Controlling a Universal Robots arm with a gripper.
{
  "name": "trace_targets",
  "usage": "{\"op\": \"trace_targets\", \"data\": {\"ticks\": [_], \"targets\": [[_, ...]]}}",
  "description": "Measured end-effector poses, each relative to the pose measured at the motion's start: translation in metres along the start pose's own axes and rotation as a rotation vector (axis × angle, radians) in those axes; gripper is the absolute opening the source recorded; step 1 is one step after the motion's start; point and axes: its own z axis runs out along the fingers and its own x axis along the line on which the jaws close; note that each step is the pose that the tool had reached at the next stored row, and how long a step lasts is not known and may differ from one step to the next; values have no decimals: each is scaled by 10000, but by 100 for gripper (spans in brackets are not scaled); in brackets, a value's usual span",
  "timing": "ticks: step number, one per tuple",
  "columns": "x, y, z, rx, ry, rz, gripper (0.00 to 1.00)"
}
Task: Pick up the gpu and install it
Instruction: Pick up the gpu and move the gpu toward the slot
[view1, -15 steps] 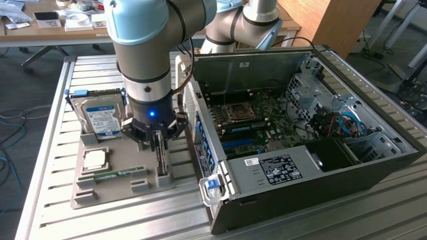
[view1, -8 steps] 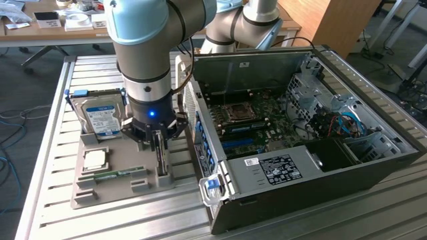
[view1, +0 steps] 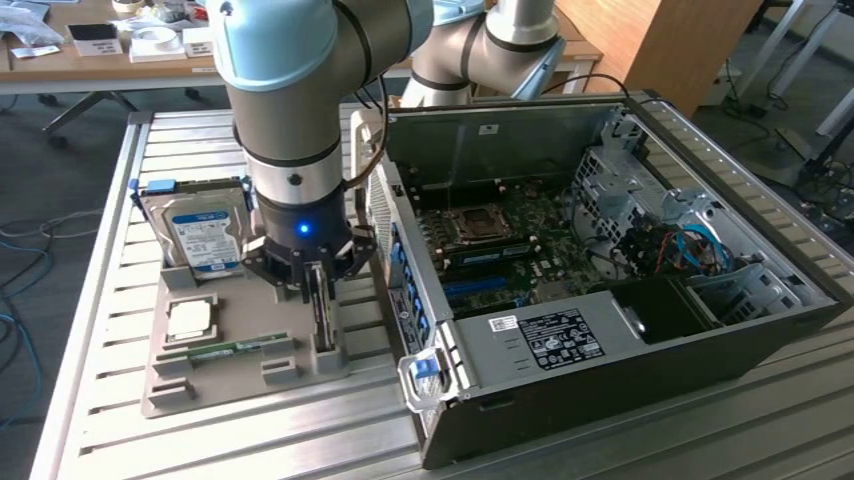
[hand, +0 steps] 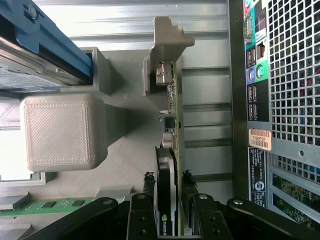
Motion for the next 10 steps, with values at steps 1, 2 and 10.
{"op": "trace_targets", "data": {"ticks": [1, 2, 10], "targets": [[0, -5, 0, -1, 0, 0, 36], [0, -9, 0, 0, 0, 0, 36], [-3, -31, -1, 0, 0, 0, 27]]}}
